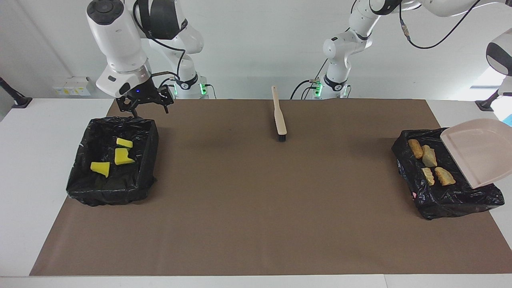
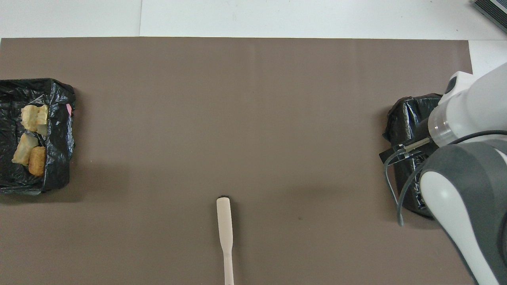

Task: Sweep and dump trash in bin
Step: 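Tip the dustpan with the left gripper to dump bread into bin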

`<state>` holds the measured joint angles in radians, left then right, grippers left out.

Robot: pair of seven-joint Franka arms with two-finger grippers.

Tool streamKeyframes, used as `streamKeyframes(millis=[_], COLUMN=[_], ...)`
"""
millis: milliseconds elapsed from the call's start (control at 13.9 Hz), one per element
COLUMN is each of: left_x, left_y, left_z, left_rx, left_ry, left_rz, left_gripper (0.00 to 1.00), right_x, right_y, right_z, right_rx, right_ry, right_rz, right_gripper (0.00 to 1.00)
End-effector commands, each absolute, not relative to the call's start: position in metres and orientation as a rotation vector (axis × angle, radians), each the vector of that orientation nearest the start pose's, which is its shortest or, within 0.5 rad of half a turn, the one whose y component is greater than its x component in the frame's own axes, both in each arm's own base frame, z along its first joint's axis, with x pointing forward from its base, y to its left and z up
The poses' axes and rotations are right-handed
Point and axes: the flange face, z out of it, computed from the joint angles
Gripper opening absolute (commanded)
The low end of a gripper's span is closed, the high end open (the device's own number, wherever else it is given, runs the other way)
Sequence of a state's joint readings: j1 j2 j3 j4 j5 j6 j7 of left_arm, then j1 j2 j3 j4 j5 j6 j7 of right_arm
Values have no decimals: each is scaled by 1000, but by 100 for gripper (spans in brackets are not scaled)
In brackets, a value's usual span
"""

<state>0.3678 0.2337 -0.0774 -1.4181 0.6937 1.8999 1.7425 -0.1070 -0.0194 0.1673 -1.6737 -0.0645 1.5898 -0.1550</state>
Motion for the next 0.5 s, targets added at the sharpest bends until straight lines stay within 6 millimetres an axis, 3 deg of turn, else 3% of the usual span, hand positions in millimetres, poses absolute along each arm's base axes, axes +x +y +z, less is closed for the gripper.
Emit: streamKeyframes(millis=[0,144,216,288,432], left_x=[596,584,579,572,564], left_y=[212,190,186,178,139], left_z=[636,650,646,645,634], left_rx=[-1853,-1944,-2058,-2214,-2478], left_ry=[1849,1864,1828,1737,1515], left_rz=[443,292,247,196,163], left_gripper=[0,0,0,0,0], right_x=[552,554,554,555,552], right_y=[10,-10,-15,-21,-28], right_z=[599,602,612,623,642], right_rx=[-3209,-3207,-3205,-3198,-3185], right_ry=[-128,-66,-54,-47,-78], right_rz=[72,52,26,-3,-30], right_gripper=[100,100,100,100,100])
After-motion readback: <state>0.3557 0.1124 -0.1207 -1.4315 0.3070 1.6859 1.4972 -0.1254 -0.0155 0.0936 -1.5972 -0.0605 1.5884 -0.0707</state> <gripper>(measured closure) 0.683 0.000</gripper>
